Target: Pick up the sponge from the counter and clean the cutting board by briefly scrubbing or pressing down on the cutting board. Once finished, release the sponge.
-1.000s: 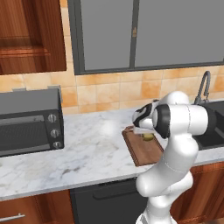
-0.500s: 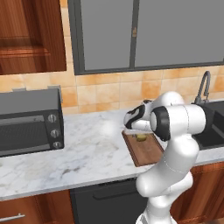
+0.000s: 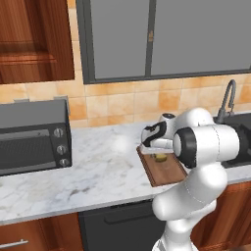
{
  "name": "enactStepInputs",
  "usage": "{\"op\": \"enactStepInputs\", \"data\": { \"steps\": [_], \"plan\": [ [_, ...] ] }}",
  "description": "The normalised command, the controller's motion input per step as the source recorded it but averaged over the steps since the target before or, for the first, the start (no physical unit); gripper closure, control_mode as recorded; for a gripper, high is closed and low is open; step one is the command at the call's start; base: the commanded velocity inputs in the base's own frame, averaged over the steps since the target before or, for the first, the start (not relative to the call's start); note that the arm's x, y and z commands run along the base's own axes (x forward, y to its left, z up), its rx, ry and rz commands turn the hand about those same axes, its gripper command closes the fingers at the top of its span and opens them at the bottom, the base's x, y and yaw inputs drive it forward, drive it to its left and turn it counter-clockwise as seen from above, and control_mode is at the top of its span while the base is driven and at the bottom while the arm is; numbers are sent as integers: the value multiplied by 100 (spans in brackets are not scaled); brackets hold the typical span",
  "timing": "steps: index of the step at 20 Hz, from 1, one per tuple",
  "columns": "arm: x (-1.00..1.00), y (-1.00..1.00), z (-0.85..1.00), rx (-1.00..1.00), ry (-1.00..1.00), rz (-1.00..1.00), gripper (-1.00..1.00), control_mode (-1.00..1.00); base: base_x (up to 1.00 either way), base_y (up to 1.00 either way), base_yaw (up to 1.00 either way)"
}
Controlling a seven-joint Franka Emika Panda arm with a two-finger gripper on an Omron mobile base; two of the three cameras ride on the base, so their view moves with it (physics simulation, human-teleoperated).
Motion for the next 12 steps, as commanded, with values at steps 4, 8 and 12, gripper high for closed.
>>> {"op": "enactStepInputs", "data": {
  "steps": [4,8,12],
  "plan": [
    [-39,2,-59,0,7,0,100,-100,0,0,0],
    [-1,2,-61,0,1,0,100,-100,0,0,0],
    [-34,0,0,0,1,0,100,-100,0,0,0]
  ]
}}
